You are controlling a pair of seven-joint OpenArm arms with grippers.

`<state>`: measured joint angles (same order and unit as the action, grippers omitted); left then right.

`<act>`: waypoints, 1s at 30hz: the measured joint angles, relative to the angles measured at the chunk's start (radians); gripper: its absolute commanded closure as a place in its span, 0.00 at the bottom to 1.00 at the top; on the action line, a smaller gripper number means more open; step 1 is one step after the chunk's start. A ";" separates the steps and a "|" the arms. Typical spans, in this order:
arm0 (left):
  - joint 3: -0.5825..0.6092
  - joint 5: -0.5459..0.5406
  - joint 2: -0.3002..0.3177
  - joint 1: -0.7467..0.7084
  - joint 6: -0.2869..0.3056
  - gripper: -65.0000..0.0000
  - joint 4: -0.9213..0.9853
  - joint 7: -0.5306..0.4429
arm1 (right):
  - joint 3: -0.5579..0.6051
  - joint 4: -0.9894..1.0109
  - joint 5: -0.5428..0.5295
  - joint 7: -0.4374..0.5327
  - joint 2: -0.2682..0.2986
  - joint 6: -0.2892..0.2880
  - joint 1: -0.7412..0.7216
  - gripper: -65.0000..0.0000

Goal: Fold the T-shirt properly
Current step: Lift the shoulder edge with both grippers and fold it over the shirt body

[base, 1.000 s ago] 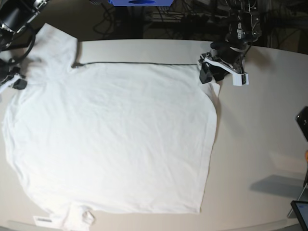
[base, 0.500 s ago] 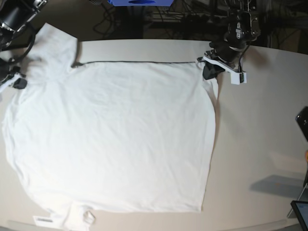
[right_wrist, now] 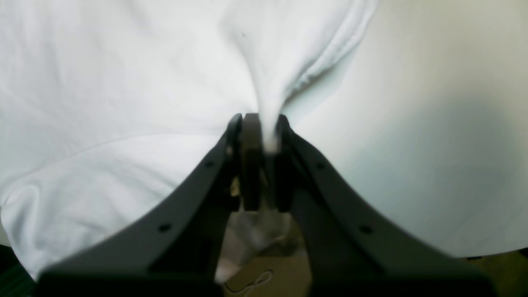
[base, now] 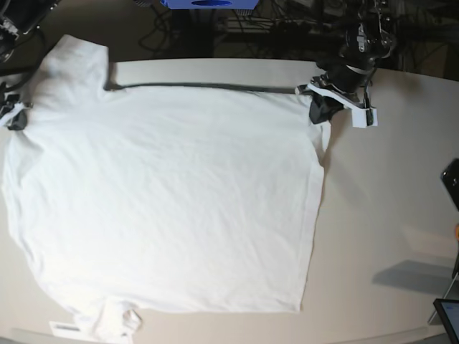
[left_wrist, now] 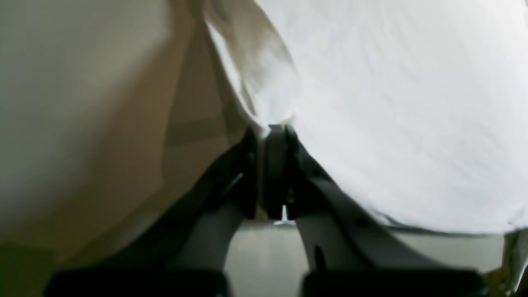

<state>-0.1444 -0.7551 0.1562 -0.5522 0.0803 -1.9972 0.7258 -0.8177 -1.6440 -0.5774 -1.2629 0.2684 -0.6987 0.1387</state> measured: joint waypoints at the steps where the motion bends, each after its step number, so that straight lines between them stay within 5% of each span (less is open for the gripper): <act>1: -0.025 -0.011 -0.010 0.000 0.010 1.00 -0.006 0.000 | 0.000 -0.003 -0.003 0.000 0.008 0.000 0.000 1.00; 11: -0.167 -0.194 -0.020 0.006 0.030 1.00 -0.008 0.026 | 0.011 -0.003 -0.041 -0.011 0.076 -0.009 -0.053 1.00; 22: -0.158 -0.207 -0.021 0.033 0.025 1.00 -0.008 0.031 | 0.011 -0.002 -0.036 -0.075 0.080 -0.008 -0.135 1.00; 30: -0.161 -0.195 -0.020 0.133 0.002 1.00 0.001 0.023 | 0.146 0.069 -0.016 -0.056 0.114 -0.002 -0.238 1.00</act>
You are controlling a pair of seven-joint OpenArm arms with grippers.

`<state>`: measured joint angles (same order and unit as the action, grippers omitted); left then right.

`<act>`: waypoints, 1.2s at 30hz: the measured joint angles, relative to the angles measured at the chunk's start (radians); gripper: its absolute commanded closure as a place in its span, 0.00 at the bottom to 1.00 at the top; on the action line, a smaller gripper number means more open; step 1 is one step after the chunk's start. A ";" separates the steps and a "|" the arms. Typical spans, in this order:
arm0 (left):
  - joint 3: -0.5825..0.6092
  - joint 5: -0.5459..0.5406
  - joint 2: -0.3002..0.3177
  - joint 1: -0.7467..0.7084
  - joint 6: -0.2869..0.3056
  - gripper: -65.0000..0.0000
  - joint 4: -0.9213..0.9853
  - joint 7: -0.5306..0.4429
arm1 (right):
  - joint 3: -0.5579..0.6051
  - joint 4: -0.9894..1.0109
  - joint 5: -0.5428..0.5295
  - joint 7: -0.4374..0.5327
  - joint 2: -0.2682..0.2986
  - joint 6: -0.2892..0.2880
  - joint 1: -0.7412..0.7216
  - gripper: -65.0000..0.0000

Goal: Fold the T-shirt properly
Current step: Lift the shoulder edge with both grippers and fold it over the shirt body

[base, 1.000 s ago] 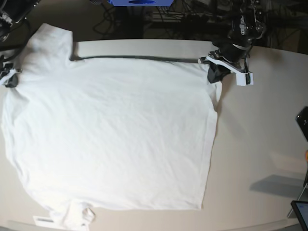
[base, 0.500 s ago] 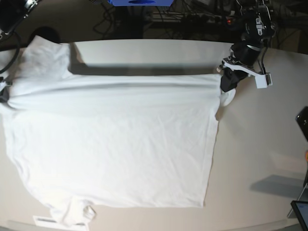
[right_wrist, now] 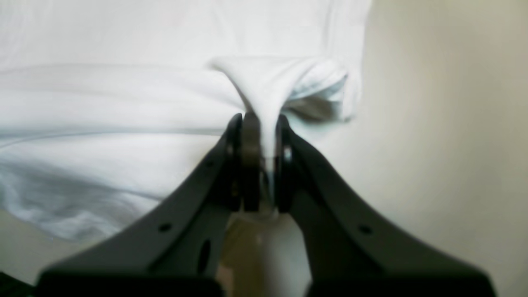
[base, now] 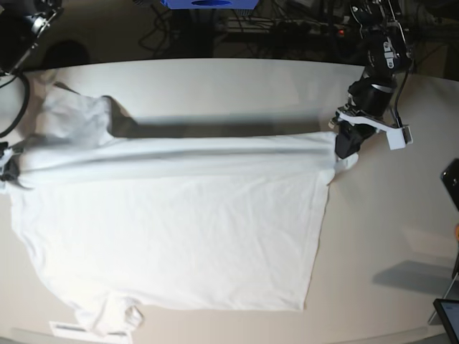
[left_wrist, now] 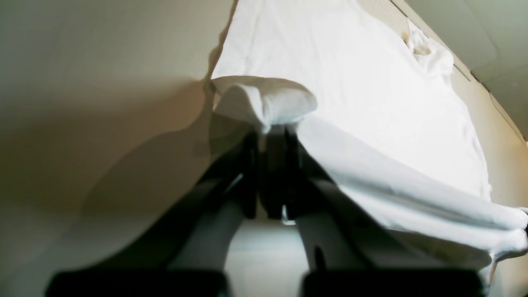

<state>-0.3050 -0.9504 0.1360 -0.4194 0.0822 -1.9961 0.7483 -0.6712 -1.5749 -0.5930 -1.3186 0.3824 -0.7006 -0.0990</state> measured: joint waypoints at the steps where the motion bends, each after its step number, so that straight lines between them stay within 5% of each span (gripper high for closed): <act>1: 0.000 0.003 0.000 0.012 0.000 1.00 0.001 0.000 | 0.007 0.029 0.001 0.000 0.000 0.000 -0.016 1.00; 9: 0.000 -0.011 -0.007 0.104 -0.067 1.00 0.036 0.013 | 0.009 0.172 -0.004 -0.006 0.017 -0.002 -0.123 1.00; 21: 0.000 0.003 -0.011 0.246 -0.082 1.00 0.238 0.003 | 0.179 0.344 0.019 0.095 0.051 0.000 -0.200 1.00; 30: 0.030 0.008 -0.002 0.364 -0.084 1.00 0.361 -0.013 | 0.190 0.467 0.020 0.142 0.055 -0.002 -0.273 1.00; 36: 0.092 0.014 0.000 0.444 -0.086 1.00 0.467 -0.026 | 0.255 0.520 0.106 0.204 0.055 0.001 -0.326 1.00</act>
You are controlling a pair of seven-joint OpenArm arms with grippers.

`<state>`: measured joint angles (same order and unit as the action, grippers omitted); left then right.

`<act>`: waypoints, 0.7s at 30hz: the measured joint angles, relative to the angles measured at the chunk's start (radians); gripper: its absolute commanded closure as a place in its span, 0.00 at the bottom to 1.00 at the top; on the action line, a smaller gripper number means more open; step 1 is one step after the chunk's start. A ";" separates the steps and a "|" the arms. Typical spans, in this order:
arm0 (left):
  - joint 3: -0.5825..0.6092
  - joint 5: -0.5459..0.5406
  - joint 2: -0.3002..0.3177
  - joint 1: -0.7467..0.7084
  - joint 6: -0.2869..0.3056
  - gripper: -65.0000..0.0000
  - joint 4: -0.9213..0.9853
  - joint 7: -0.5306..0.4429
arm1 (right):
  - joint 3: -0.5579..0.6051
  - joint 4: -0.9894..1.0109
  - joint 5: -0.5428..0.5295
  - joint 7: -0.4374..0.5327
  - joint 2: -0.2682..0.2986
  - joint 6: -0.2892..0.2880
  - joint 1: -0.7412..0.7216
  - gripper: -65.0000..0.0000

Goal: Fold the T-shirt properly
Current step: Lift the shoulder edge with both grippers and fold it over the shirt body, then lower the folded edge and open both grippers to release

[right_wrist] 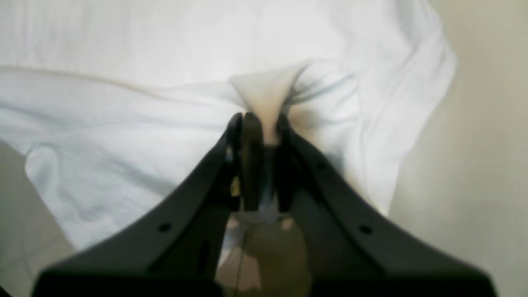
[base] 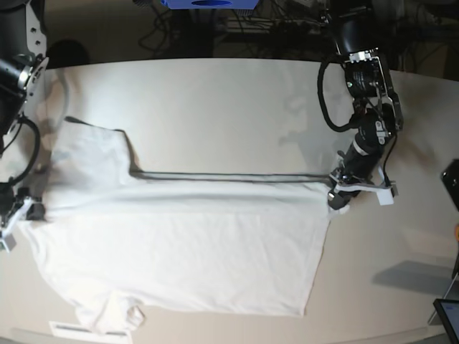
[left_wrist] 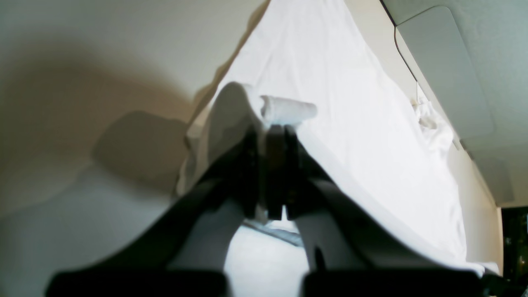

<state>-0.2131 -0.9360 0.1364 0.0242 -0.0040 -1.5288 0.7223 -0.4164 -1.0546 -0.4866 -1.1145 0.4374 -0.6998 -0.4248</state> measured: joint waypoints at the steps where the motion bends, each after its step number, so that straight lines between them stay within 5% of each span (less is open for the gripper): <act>1: 0.005 0.000 0.000 0.017 0.000 1.00 0.024 -0.001 | 0.000 0.025 0.010 0.007 0.000 0.001 -0.004 1.00; 14: 0.004 0.004 -0.002 0.142 -0.004 1.00 0.186 -0.003 | 0.103 0.217 0.027 0.121 0.009 0.005 -0.077 1.00; 21: 0.004 0.177 -0.027 0.166 -0.005 1.00 0.222 -0.005 | 0.120 0.322 0.033 0.192 0.008 0.005 -0.113 0.98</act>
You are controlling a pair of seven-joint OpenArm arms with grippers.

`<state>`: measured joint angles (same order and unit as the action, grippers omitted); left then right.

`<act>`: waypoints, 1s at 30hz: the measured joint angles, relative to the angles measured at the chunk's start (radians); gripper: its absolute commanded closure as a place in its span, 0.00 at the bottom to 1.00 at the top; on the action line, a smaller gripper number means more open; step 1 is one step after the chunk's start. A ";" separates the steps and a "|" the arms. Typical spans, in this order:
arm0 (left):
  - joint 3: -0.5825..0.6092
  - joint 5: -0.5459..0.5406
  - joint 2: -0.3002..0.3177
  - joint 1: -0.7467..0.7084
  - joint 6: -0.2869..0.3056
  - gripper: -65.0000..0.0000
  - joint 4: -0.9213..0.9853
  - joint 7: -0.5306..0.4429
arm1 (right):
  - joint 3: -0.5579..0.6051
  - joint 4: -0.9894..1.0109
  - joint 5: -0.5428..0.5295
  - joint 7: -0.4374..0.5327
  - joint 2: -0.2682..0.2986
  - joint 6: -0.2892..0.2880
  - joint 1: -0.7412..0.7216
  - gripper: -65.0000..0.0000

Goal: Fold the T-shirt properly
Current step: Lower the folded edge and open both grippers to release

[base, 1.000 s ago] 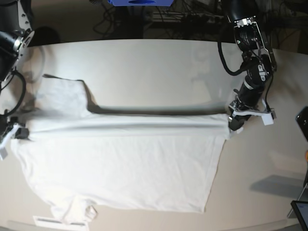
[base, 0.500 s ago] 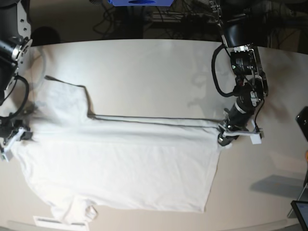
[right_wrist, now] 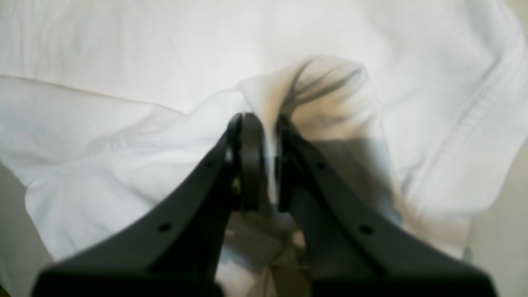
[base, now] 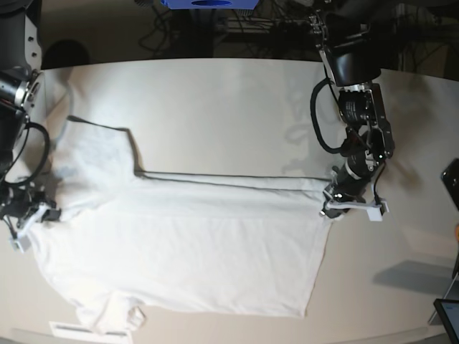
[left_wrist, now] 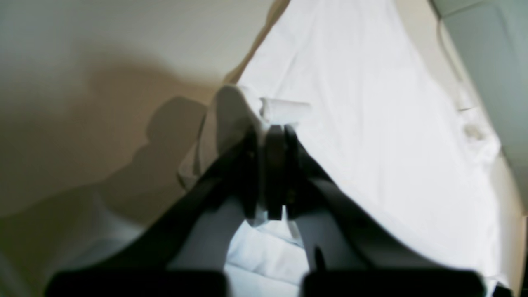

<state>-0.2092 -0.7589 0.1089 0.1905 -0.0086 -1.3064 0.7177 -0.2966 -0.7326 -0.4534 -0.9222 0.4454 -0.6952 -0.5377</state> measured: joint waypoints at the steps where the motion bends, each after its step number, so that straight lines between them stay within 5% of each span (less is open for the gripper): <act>1: 0.000 0.004 -0.002 0.000 0.000 1.00 0.000 0.000 | 0.000 0.008 0.000 0.006 0.000 0.000 -0.002 0.98; 5: -0.009 0.004 -0.006 0.000 0.001 0.95 0.000 0.000 | 0.000 0.009 0.000 0.008 0.000 0.000 -0.002 0.82; 12: -0.011 0.009 0.016 0.010 0.001 0.57 -0.002 0.002 | -0.011 -0.022 -0.003 0.006 0.028 0.000 0.002 0.32; 17: -0.057 0.010 0.032 0.019 0.000 0.53 -0.072 0.008 | -0.095 -0.192 -0.014 -0.001 0.051 0.000 0.039 0.31; 21: -0.130 0.017 0.044 0.011 -0.006 0.53 -0.191 0.004 | -0.198 -0.337 -0.013 -0.114 0.053 -0.001 0.115 0.31; 30: -0.126 0.020 0.039 -0.240 0.005 0.54 -0.405 0.043 | -0.430 -0.740 -0.008 -0.332 -0.072 0.002 0.407 0.31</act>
<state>-0.3351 -0.7387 0.1482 -0.0490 -0.0036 -1.7111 0.7612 -0.7269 -1.4723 -0.4618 -1.2537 0.3729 -0.6933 -0.1307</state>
